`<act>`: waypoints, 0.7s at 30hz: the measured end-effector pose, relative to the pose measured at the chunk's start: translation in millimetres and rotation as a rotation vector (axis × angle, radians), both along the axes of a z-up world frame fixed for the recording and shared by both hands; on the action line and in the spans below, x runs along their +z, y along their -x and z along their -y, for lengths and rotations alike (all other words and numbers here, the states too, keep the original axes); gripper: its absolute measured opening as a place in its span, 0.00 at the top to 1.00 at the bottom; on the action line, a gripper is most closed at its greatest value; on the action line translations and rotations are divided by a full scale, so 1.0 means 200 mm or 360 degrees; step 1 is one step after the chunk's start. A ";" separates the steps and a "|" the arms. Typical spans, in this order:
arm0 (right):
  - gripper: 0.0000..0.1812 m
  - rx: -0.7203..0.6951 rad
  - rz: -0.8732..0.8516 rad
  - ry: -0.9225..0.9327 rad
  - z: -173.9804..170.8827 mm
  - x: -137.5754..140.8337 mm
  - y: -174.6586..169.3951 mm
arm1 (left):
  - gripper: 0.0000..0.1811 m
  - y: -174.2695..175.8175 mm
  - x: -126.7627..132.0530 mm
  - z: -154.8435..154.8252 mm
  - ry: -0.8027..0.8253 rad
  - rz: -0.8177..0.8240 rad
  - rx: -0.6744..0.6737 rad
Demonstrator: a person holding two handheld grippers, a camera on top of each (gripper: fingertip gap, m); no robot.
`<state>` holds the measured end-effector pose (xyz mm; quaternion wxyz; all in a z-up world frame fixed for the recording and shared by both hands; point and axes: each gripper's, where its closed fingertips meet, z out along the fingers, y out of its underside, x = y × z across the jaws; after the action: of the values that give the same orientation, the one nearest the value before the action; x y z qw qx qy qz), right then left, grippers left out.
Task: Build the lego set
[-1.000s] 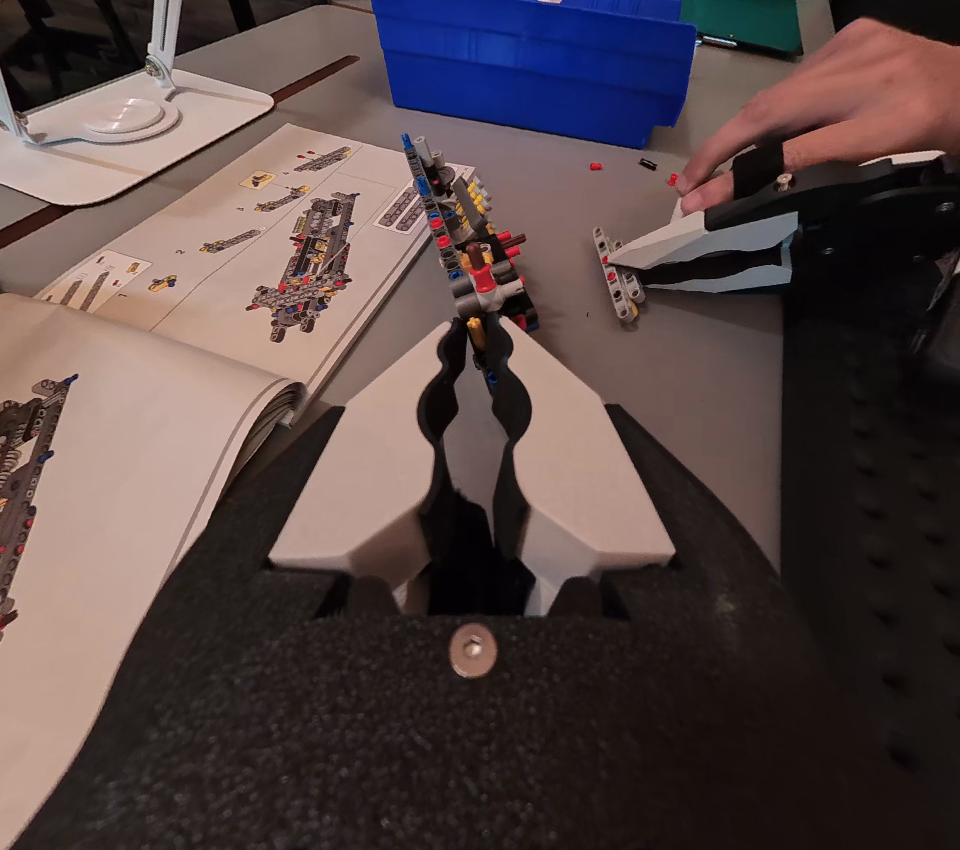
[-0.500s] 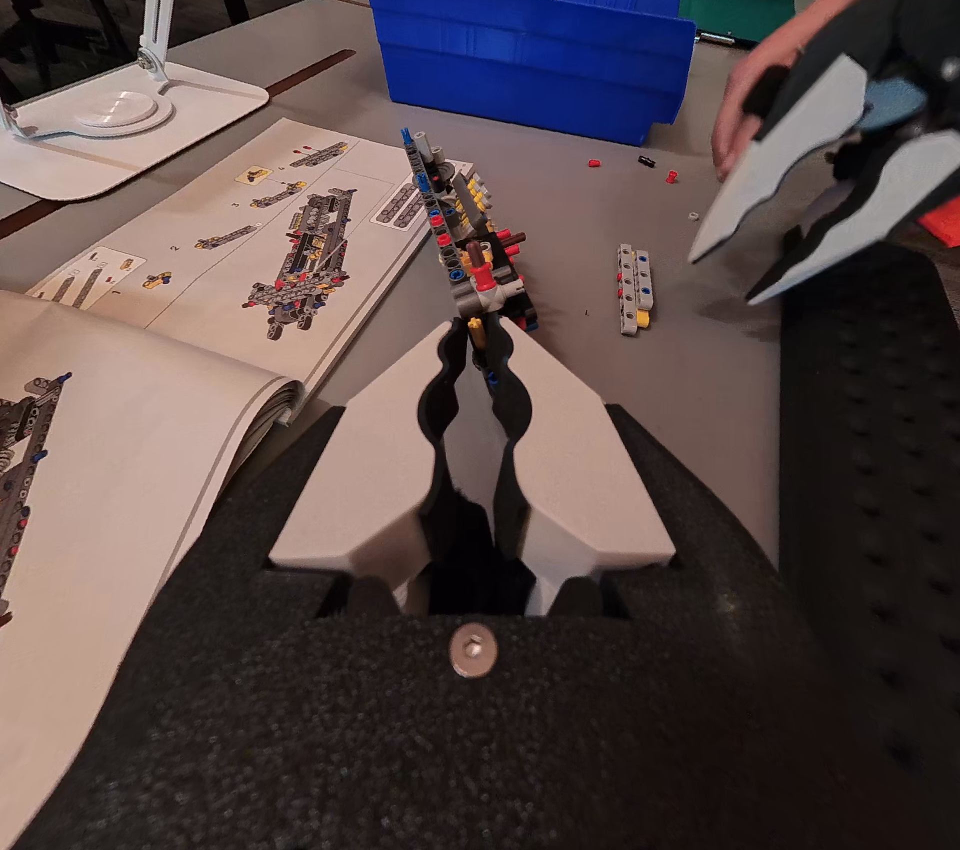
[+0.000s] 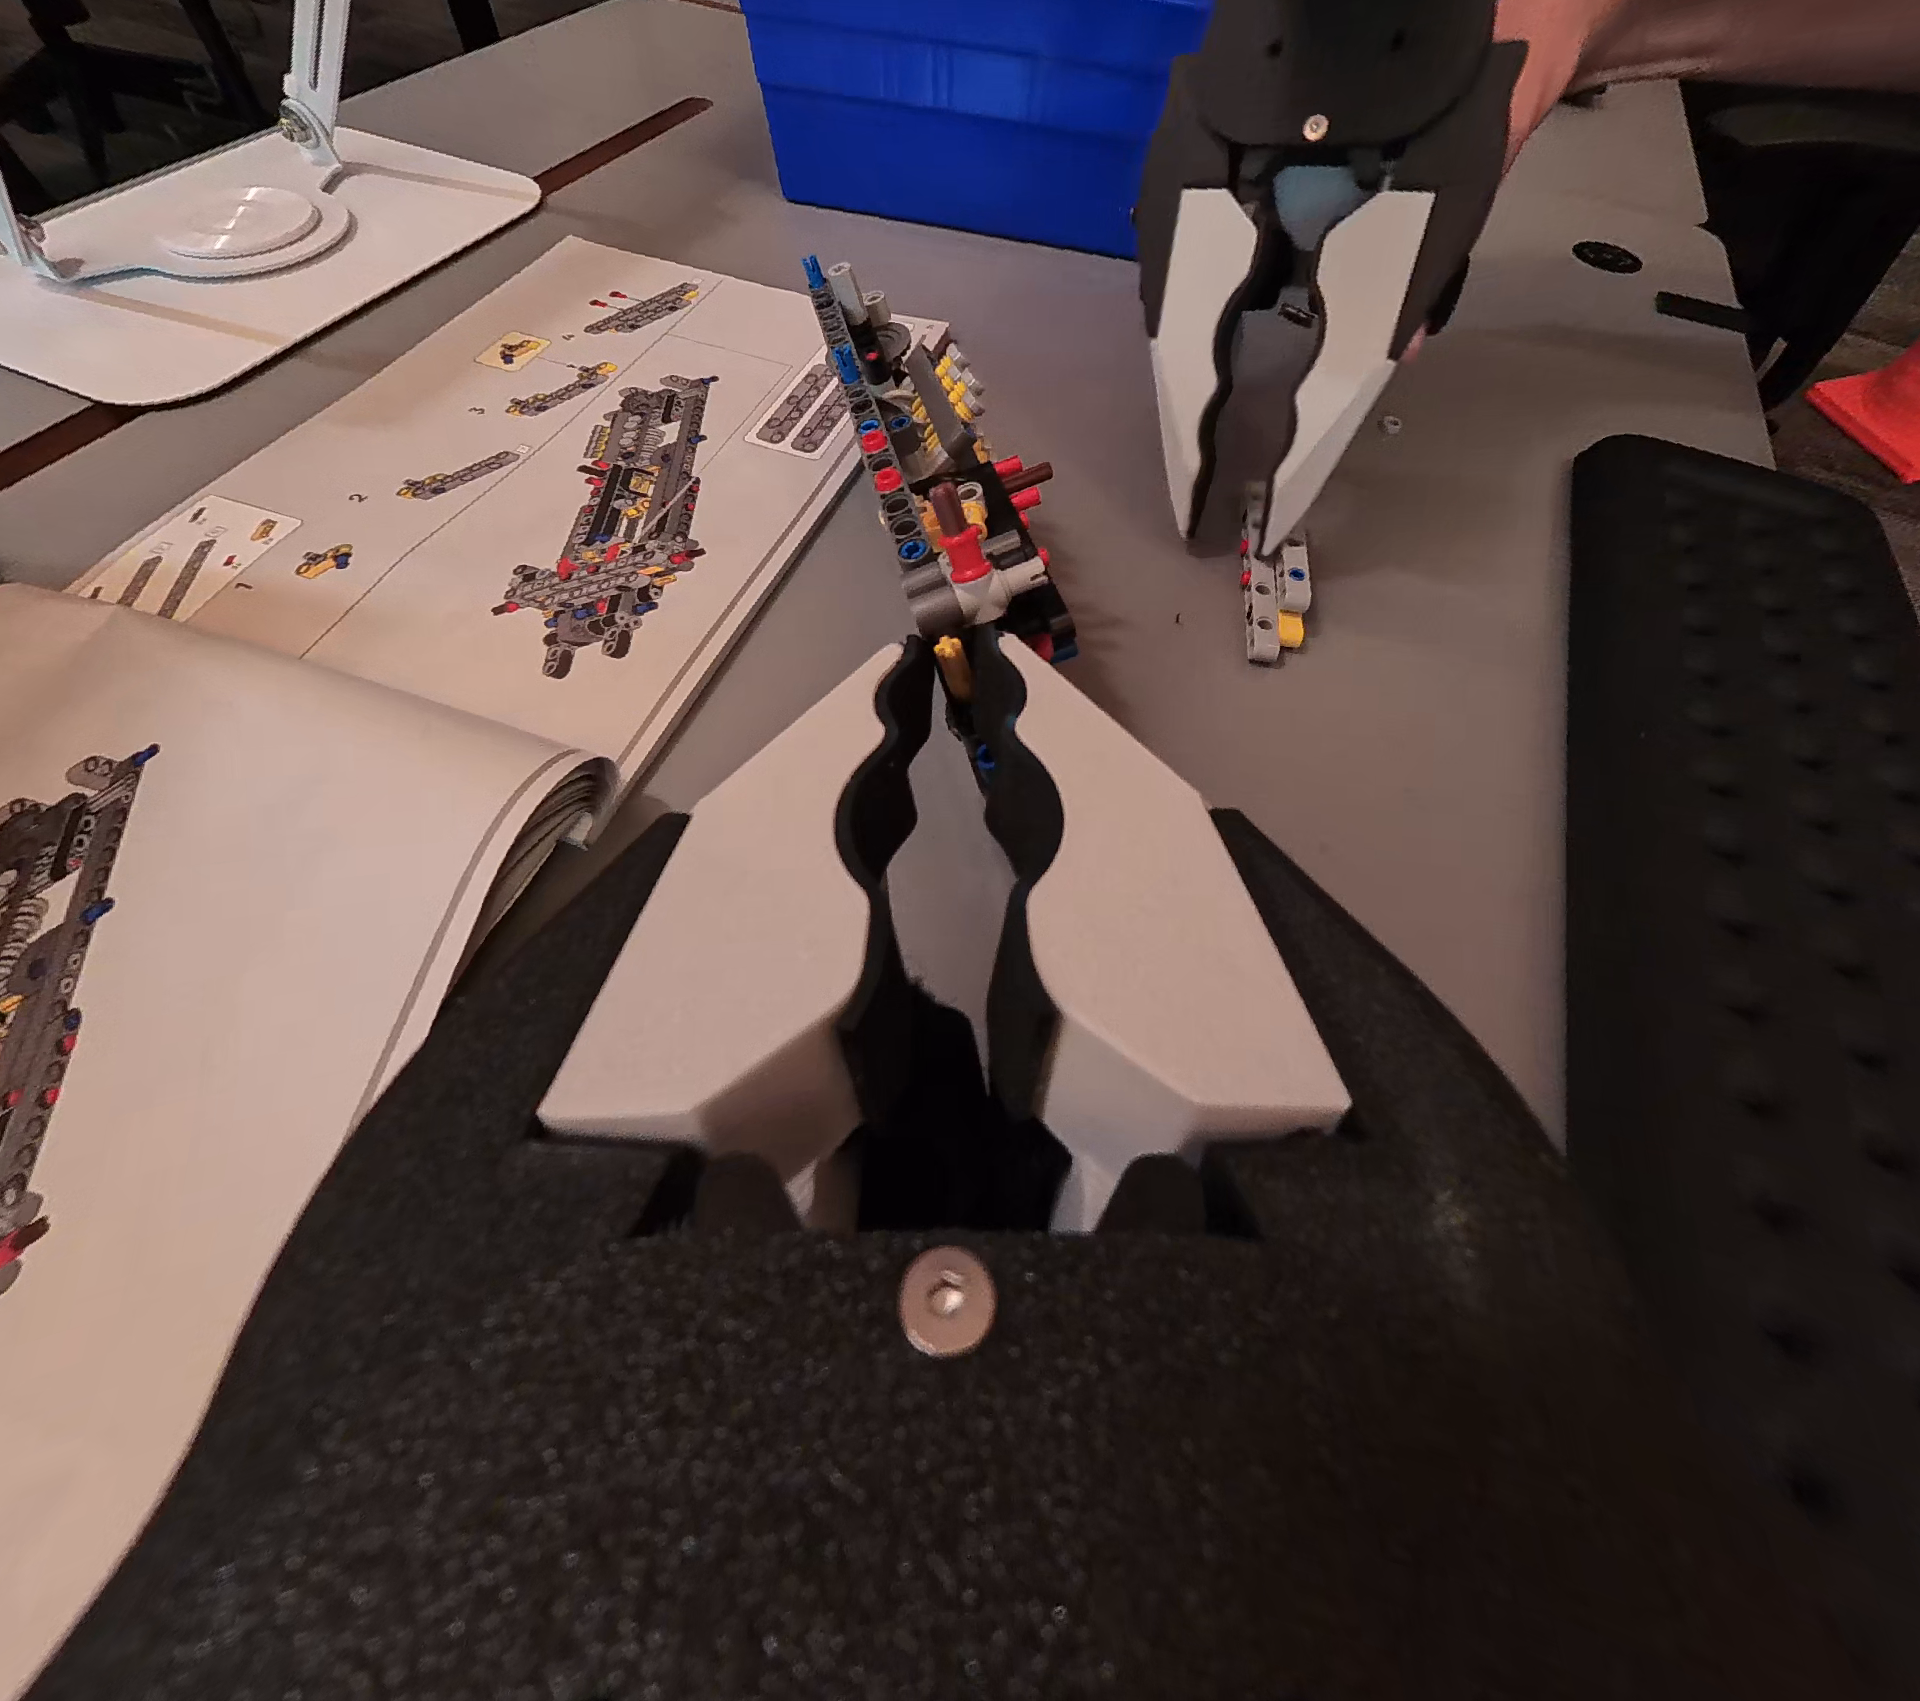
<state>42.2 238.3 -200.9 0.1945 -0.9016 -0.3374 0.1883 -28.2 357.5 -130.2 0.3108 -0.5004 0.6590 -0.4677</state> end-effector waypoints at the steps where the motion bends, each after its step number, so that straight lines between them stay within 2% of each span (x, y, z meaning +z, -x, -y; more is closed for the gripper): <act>1: 0.89 0.0024 0.0019 -0.0014 0.01 0.00 0.01 | 0.97 0.00 0.00 0.00 0.0000 0.0000 -0.0002; 10: 0.87 -0.0033 0.0018 -0.0103 0.05 0.04 0.02 | 0.97 0.00 0.00 0.01 -0.0014 0.0006 -0.0009; 15: 0.88 0.0040 0.0015 -0.0137 0.08 0.06 0.05 | 0.97 0.00 0.00 0.01 -0.0016 0.0006 -0.0003; 18: 0.88 0.0127 0.0159 -0.0124 0.13 0.04 0.06 | 0.97 0.00 0.00 0.00 -0.0015 0.0006 -0.0003; 21: 0.96 0.0227 0.0377 -0.0246 0.13 0.01 0.05 | 0.97 0.00 0.00 0.01 -0.0015 0.0007 -0.0009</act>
<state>32.3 212.2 -199.4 0.2083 -0.8736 -0.4345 0.0675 -27.9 355.6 -129.7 0.3133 -0.4961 0.6619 -0.4664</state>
